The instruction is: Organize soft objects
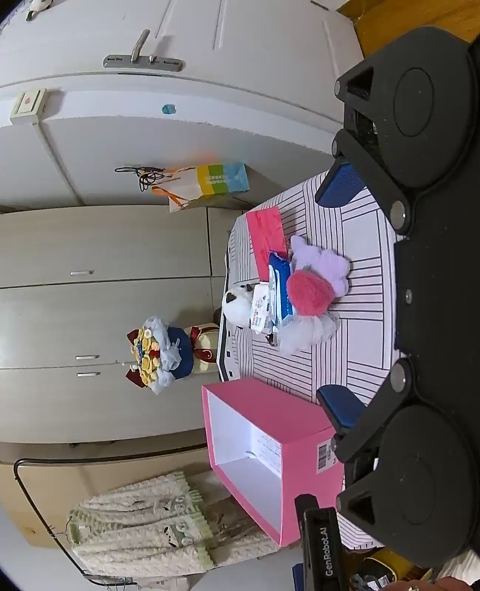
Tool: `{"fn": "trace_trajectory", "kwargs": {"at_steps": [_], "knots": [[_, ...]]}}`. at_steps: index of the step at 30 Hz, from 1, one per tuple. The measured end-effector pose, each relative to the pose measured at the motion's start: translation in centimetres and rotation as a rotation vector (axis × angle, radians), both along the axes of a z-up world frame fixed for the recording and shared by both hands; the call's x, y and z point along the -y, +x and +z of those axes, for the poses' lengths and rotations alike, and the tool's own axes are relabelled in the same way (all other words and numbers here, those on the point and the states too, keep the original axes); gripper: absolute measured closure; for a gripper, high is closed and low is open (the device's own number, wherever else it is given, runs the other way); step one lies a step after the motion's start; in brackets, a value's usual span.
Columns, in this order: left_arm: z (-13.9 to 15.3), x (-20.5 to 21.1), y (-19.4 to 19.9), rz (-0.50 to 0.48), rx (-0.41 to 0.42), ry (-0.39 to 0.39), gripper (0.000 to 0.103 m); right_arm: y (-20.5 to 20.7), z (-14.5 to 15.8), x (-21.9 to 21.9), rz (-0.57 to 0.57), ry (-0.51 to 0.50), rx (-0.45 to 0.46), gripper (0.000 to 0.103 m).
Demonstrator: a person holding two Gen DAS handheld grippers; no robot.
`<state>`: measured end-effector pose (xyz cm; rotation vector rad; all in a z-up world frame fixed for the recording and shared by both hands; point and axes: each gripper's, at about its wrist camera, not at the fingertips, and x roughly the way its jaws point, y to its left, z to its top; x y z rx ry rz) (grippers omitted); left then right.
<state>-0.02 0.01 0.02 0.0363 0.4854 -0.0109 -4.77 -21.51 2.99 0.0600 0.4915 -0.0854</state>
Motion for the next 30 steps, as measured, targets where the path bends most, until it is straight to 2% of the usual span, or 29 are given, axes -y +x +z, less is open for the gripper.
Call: {"fn": "trace_trajectory", "kwargs": {"at_steps": [4, 9, 12, 17, 30], "knots": [[-0.3, 0.9, 0.2, -0.012, 0.016, 0.028, 0.0, -0.3, 0.0, -0.1, 0.003, 0.008, 0.004, 0.0], [-0.2, 0.5, 0.1, -0.036, 0.03, -0.015, 0.0, 0.1, -0.3, 0.6, 0.007, 0.008, -0.002, 0.0], [-0.3, 0.2, -0.2, -0.039, 0.031, -0.017, 0.0, 1.0, -0.5, 1.3, 0.007, 0.011, -0.004, 0.0], [-0.7, 0.1, 0.2, -0.034, 0.002, -0.027, 0.0, -0.1, -0.5, 0.8, -0.005, 0.019, -0.006, 0.0], [-0.6, -0.3, 0.0, -0.049, 0.001, -0.029, 0.0, -0.3, -0.6, 0.7, -0.004, 0.013, -0.01, 0.0]]}}
